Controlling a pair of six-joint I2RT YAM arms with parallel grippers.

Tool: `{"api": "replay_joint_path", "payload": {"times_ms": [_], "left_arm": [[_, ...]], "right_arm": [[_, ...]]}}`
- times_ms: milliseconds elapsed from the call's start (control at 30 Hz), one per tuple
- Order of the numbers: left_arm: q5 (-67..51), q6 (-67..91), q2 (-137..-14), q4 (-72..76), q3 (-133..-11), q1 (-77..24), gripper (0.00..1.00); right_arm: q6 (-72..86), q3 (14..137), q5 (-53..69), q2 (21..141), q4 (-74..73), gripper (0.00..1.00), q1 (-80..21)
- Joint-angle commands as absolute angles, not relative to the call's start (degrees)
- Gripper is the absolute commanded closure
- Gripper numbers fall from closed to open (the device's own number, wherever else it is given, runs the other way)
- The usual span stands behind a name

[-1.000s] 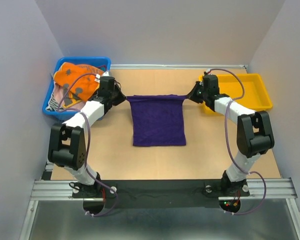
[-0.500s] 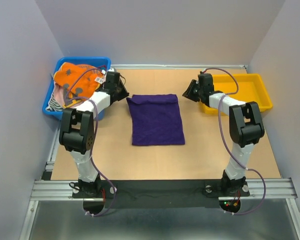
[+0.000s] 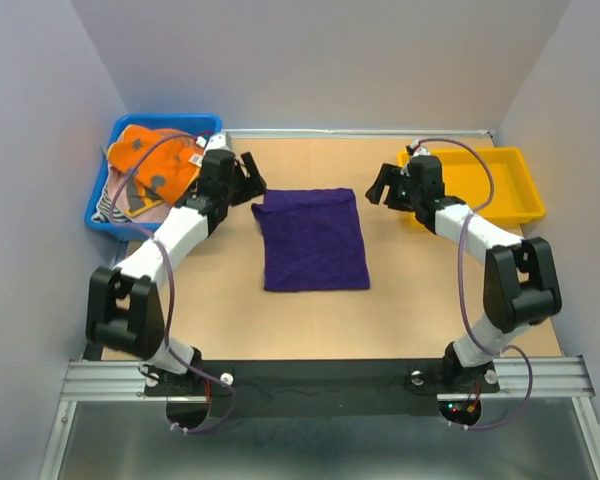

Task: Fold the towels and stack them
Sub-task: Fold the towel

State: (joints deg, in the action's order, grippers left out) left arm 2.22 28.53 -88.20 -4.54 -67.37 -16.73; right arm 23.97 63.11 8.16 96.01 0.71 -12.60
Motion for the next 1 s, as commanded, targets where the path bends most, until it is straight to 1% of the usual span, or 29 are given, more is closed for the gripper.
{"api": "replay_joint_path", "payload": {"times_ms": [0,167,200,300,400,567,667,867,967], "left_arm": [[3.6,30.2,-78.1,-7.5,-54.7,-23.5,0.15],[4.7,37.1,-68.4,-6.9,-42.2,-28.8,0.19],[5.1,38.7,-66.3,-6.6,-39.0,-29.4,0.21],[5.0,40.6,-64.4,-5.8,-35.8,-30.7,0.22],[5.8,42.4,-64.2,-3.8,-32.7,-32.0,0.25],[5.3,42.6,-67.6,-2.0,-31.3,-32.9,0.32],[5.1,42.5,-69.1,-1.0,-30.1,-33.1,0.34],[5.0,42.5,-72.0,2.1,-28.7,-33.3,0.41],[4.7,42.5,-73.6,3.5,-28.5,-33.3,0.46]], "right_arm": [[20.7,55.2,9.8,87.8,-3.2,0.22,-17.1],[22.4,46.9,10.4,80.6,-7.8,0.25,-21.6],[23.8,44.0,10.2,78.4,-8.3,0.26,-22.2],[26.7,39.9,9.3,75.5,-9.4,0.29,-23.8],[28.8,34.3,8.2,71.6,-9.7,0.32,-24.5],[30.1,31.7,10.2,71.3,-9.8,0.34,-24.9],[30.4,31.1,10.0,72.2,-9.7,0.35,-25.0],[30.8,31.4,11.2,74.0,-8.4,0.41,-25.0],[30.8,31.5,11.7,75.1,-7.2,0.44,-25.2]]}}
